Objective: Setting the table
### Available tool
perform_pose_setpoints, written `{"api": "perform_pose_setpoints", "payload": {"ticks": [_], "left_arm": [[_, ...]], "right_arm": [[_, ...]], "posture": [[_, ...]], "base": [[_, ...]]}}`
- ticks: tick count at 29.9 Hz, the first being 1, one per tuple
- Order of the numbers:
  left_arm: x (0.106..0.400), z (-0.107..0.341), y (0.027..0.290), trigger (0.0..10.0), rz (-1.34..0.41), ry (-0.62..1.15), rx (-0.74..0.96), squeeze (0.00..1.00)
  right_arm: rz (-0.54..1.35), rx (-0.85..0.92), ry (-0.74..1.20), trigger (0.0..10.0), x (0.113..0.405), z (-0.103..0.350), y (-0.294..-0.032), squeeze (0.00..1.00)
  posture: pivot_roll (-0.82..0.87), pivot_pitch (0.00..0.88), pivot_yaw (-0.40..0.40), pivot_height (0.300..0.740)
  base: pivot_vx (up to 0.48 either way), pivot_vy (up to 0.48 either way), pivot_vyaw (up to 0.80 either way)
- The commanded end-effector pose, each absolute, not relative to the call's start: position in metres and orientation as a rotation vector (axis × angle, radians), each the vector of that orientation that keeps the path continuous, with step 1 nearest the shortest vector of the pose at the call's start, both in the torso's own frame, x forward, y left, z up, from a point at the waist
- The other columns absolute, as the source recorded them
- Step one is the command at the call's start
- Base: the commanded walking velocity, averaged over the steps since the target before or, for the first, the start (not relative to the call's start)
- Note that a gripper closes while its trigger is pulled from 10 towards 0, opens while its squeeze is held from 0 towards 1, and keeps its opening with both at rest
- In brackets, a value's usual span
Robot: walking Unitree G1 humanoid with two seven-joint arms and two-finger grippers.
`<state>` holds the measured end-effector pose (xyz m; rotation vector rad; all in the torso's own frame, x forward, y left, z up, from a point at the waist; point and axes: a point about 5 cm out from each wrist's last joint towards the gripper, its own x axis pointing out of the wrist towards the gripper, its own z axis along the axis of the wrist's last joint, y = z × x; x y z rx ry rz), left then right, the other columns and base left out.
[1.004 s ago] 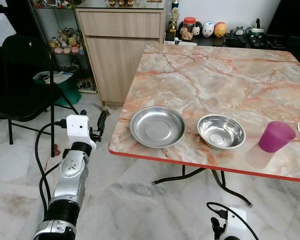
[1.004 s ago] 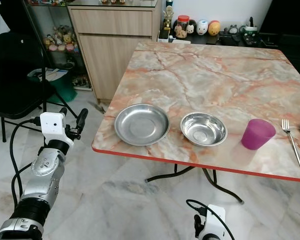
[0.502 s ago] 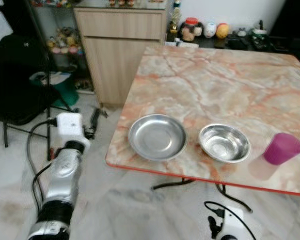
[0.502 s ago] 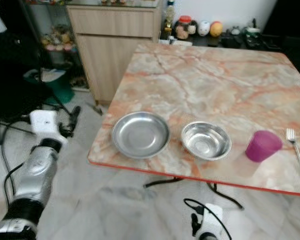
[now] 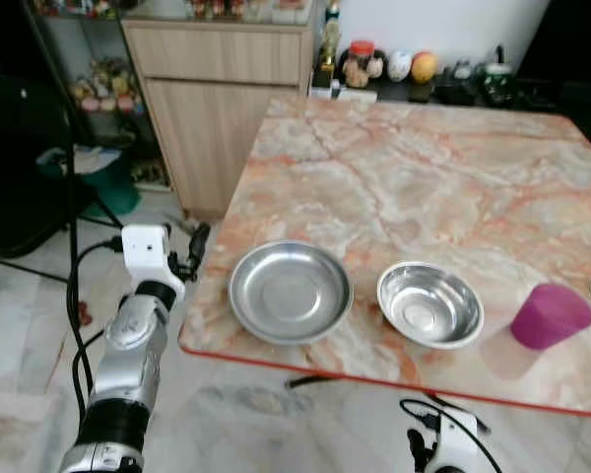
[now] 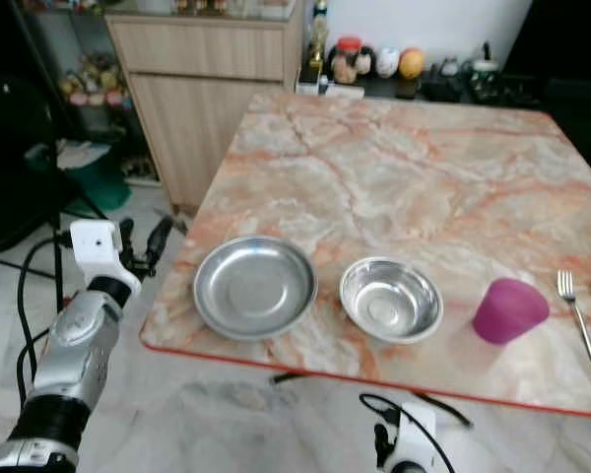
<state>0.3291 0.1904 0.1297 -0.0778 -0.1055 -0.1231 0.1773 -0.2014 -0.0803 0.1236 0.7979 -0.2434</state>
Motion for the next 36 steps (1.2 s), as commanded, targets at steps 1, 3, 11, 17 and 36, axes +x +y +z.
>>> {"api": "perform_pose_setpoints", "payload": {"ticks": [1,3,11,17,36], "left_arm": [[0.327,0.130,0.187,10.0,-0.167,-0.059,-0.137,0.00],[0.322,0.129,0.187,10.0,-0.193,-0.017,-0.204,0.17],[0.319,0.119,0.184,10.0,-0.230,0.107,-0.251,0.00],[0.322,0.107,0.185,10.0,-0.166,0.191,-0.291,0.00],[0.322,0.102,0.177,10.0,-0.216,0.323,-0.277,0.00]], "right_arm": [[-0.252,0.111,0.819,10.0,0.173,-0.082,-0.205,0.00],[-0.249,0.111,0.827,10.0,0.171,-0.083,-0.204,0.00],[-0.243,0.112,0.843,10.0,0.167,-0.085,-0.204,0.00],[-0.242,0.113,0.846,10.0,0.166,-0.086,-0.203,0.00],[-0.233,0.112,0.843,10.0,0.167,-0.085,-0.203,0.00]], "posture": [[0.09,0.000,-0.006,0.724],[0.10,0.000,-0.008,0.724],[0.10,0.000,-0.007,0.724],[0.09,0.000,-0.004,0.724],[0.09,0.000,-0.003,0.724]], "base": [[0.000,0.000,0.00],[0.000,0.000,0.00],[0.000,0.000,0.00],[0.000,0.000,0.00],[0.000,0.000,0.00]]}}
